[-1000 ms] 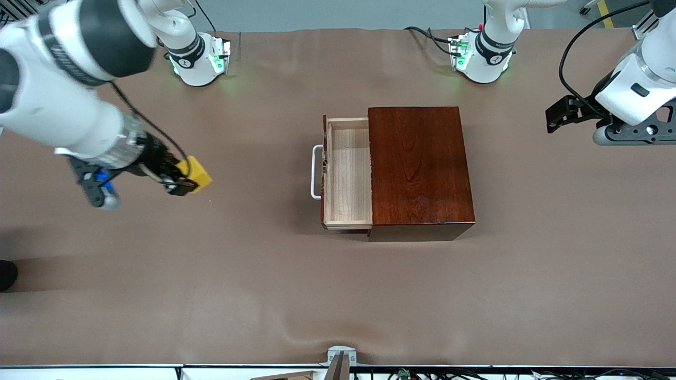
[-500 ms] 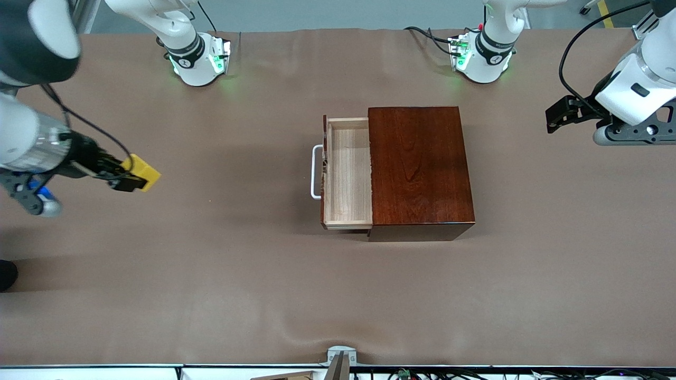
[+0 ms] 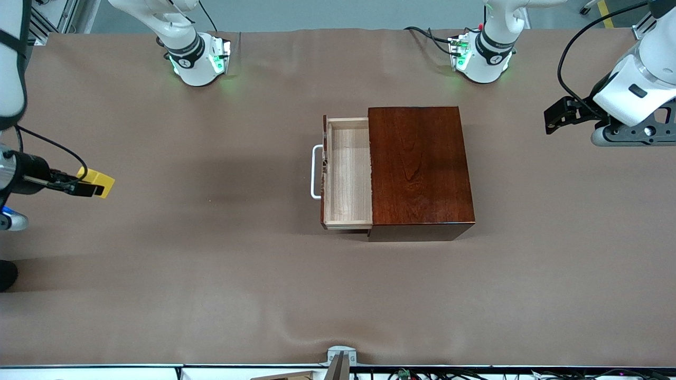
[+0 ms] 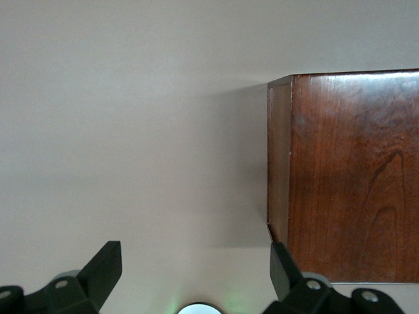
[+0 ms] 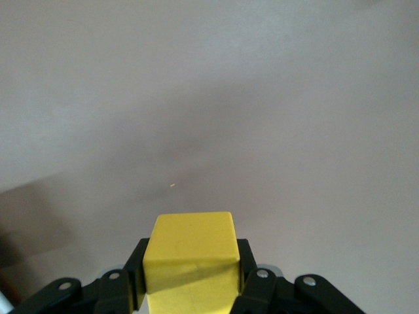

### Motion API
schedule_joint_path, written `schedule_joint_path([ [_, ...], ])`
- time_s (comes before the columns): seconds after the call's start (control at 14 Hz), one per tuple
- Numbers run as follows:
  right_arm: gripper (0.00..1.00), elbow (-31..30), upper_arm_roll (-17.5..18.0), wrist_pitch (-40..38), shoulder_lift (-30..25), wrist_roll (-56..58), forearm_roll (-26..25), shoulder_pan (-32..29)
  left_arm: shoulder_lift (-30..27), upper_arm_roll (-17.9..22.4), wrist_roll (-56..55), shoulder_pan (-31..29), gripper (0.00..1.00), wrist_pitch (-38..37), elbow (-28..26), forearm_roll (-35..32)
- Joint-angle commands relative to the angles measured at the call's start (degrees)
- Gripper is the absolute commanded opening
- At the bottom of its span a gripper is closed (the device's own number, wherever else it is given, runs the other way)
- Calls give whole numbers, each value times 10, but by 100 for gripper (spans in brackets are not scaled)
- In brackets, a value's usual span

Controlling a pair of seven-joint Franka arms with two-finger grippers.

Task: Open drawer, take yellow block, close drawer
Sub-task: 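Lift the yellow cube out of the drawer with the right gripper, then move the left gripper to the drawer front while the right gripper holds the cube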

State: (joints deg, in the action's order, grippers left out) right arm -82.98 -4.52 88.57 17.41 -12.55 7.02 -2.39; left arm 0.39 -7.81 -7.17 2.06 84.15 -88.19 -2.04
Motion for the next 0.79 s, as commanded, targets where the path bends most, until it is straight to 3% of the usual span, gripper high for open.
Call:
schedule_joint_path([
  [0.0, 0, -54, 12, 40, -10, 37, -40, -3, 3, -2, -7, 2, 100, 1, 8, 13],
  [0.29, 0, -146, 12, 118, -13, 133, -53, -23, 35, -30, -1, 42, 100, 0, 37, 14],
  [0.43, 0, -181, 12, 143, -16, 143, -53, -31, 75, -40, -12, 74, 100, 0, 80, 15],
  [0.71, 0, -255, 12, 214, -25, 171, -53, -38, 157, -41, -172, 167, 100, 28, 140, 17],
])
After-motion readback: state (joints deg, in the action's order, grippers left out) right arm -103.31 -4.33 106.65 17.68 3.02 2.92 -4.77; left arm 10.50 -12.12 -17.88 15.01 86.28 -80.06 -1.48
